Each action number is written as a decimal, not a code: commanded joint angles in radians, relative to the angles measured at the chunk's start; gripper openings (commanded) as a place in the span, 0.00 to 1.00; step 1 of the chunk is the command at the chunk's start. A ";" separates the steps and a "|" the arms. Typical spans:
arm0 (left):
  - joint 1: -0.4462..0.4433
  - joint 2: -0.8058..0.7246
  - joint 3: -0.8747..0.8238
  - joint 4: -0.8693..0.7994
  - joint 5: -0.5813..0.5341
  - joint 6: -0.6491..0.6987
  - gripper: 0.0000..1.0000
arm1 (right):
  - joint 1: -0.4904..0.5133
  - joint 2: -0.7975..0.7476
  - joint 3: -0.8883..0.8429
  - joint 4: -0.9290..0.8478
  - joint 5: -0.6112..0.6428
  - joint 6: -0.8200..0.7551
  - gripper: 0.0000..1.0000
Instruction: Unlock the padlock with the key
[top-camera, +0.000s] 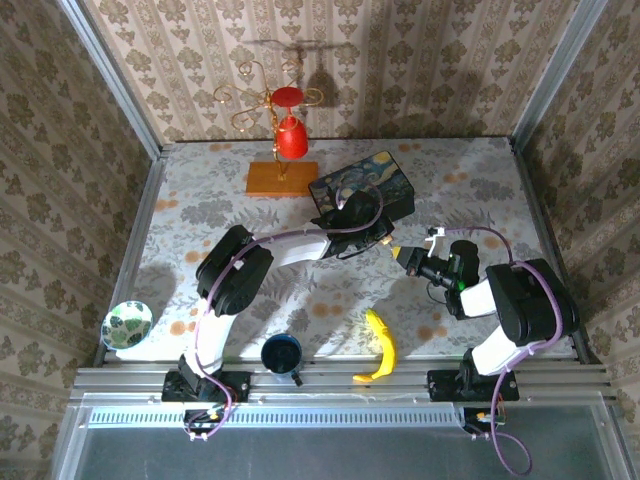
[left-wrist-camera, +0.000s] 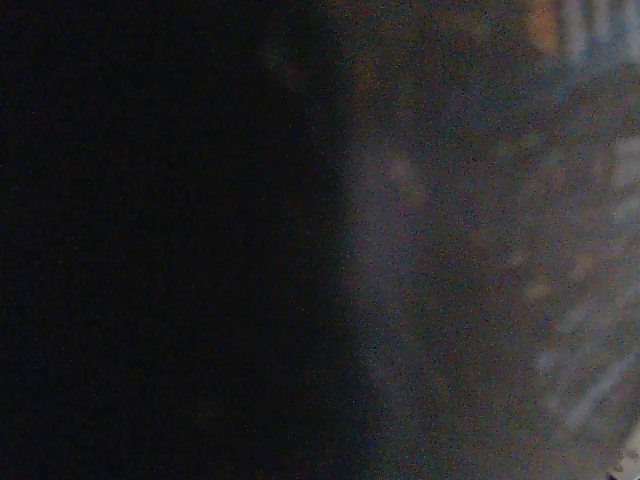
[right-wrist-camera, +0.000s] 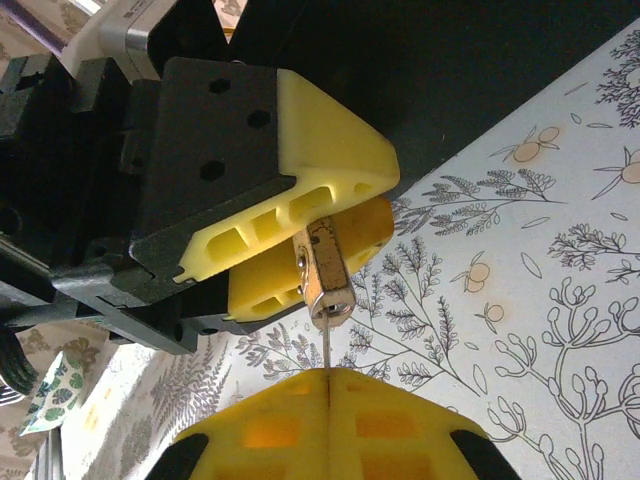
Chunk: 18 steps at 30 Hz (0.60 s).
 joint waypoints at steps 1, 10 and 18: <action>0.007 -0.045 0.005 0.069 0.040 -0.032 0.00 | 0.006 -0.020 -0.002 -0.014 0.025 -0.028 0.00; 0.002 -0.043 0.002 0.075 0.046 -0.035 0.00 | 0.006 -0.006 0.009 -0.012 0.024 -0.026 0.00; 0.000 -0.037 -0.001 0.080 0.052 -0.042 0.00 | 0.010 0.001 0.018 -0.006 0.015 -0.029 0.00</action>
